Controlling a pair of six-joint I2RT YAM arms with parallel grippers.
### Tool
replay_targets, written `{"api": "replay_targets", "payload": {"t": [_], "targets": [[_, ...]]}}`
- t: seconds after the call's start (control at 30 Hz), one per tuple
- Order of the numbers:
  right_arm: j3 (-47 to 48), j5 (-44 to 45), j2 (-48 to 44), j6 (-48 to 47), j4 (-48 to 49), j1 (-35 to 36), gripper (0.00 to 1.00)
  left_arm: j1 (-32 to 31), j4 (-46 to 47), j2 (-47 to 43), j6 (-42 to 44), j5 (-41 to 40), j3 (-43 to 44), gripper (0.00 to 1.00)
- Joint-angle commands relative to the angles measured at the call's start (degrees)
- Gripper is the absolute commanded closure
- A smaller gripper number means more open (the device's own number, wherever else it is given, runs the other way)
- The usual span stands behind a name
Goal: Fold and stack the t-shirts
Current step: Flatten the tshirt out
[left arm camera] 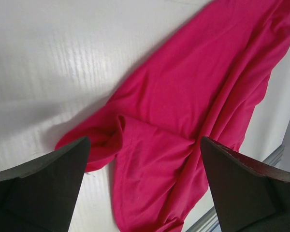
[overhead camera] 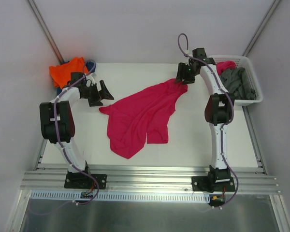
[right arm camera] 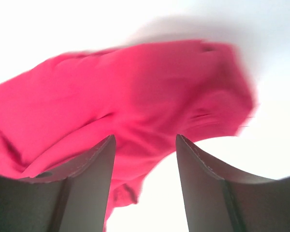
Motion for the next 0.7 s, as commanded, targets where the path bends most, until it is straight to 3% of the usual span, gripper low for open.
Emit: {"api": "replay_targets", "payload": {"t": [0.0, 0.3, 0.67], "targets": [[3.62, 3.60, 1.50, -0.89, 0.87, -1.54, 0.43, -2.03, -0.85, -3.74, 1.04, 0.90, -1.57, 0.01], [4.58, 3.53, 6.34, 0.86, 1.05, -2.34, 0.44, -4.68, -1.99, -7.26, 2.53, -1.21, -2.89, 0.01], [5.37, 8.35, 5.11, 0.70, 1.66, -2.69, 0.45, -4.94, -3.05, -8.67, 3.41, -2.62, -2.63, 0.01]]}}
